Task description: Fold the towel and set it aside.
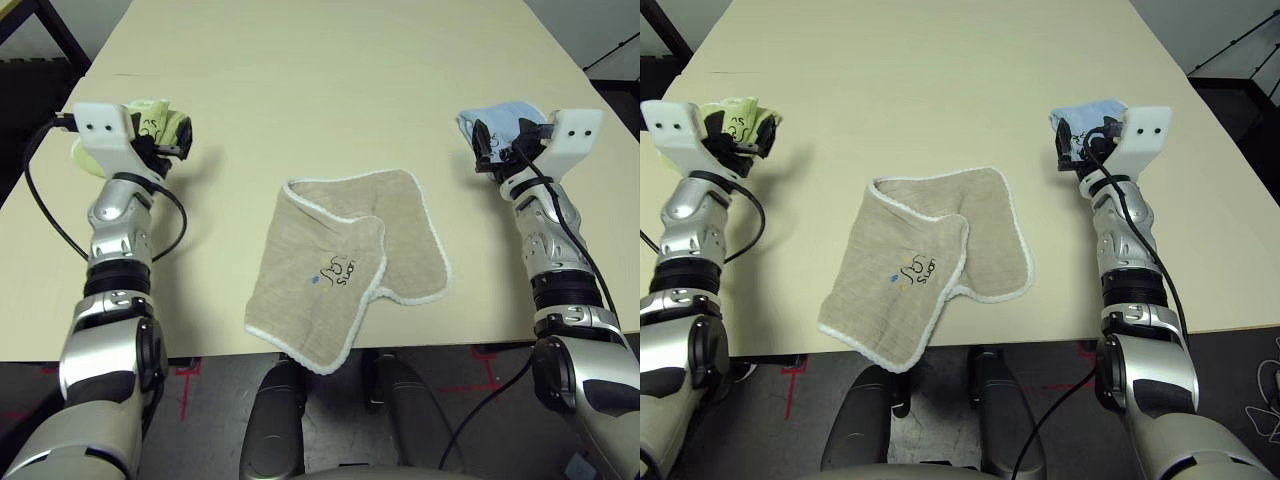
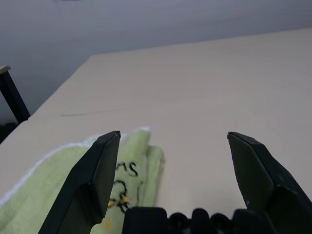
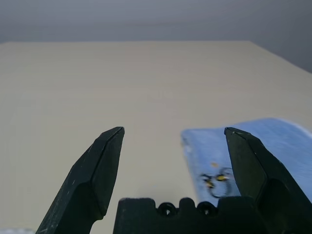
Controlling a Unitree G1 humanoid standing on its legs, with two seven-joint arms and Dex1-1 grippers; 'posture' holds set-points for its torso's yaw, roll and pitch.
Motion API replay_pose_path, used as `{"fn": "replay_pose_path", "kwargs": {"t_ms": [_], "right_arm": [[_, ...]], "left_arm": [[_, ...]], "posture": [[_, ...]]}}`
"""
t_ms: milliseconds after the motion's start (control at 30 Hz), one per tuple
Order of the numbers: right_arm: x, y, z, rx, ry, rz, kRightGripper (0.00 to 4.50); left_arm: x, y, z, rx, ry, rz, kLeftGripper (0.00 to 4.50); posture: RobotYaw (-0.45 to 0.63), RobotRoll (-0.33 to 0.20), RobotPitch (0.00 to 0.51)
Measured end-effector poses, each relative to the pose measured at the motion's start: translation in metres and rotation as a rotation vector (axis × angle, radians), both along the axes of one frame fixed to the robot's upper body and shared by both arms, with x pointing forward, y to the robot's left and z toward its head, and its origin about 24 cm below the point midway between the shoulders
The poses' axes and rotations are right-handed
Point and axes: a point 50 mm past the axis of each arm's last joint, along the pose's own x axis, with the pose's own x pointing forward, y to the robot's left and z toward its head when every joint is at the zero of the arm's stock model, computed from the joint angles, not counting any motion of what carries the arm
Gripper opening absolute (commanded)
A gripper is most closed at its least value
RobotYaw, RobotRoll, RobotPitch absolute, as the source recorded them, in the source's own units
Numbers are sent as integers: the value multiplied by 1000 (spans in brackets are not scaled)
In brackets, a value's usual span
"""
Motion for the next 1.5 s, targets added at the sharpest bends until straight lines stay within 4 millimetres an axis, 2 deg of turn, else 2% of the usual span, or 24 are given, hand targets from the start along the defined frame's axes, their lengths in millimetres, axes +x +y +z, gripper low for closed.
{"fn": "replay_pose_path", "kwargs": {"t_ms": [133, 267, 333, 400, 600, 733, 933, 1167, 1400, 1500], "right_arm": [[3, 1, 11, -40, -4, 51, 4500], [6, -13, 36, -90, -50, 48, 4500], [7, -20, 42, -110, -53, 49, 4500], [8, -25, 41, -122, -38, 59, 4500], [11, -32, 43, -159, -8, 126, 4500], [12, -33, 45, -189, 14, 193, 4500], [17, -27, 58, -286, 117, 370, 4500], [22, -9, 76, -465, 330, 619, 4500], [25, 7, 85, -524, 466, 706, 4500], [24, 14, 81, -557, 517, 763, 4500]], "left_arm": [[1, 16, 1, -45, 41, 132, 4463], [2, 23, 13, -90, 15, 258, 4463], [6, 14, 22, -94, -9, 185, 4463], [11, -3, 25, -69, -4, -6, 4463], [12, -39, 12, 117, 172, -519, 4463], [6, -49, 6, 178, 287, -763, 4463], [-3, -62, 19, 345, 345, -1003, 4463], [-13, -58, 20, 507, 359, -1100, 4463], [-16, -54, 23, 571, 346, -1094, 4463], [-16, -55, 23, 593, 334, -1098, 4463]], "posture": [[84, 0, 258], [82, 0, 268], [76, 0, 271], [70, 0, 283], [49, 0, 295], [47, 0, 299], [50, 0, 307], [62, 0, 316], [81, 0, 331], [97, 0, 333]]}}
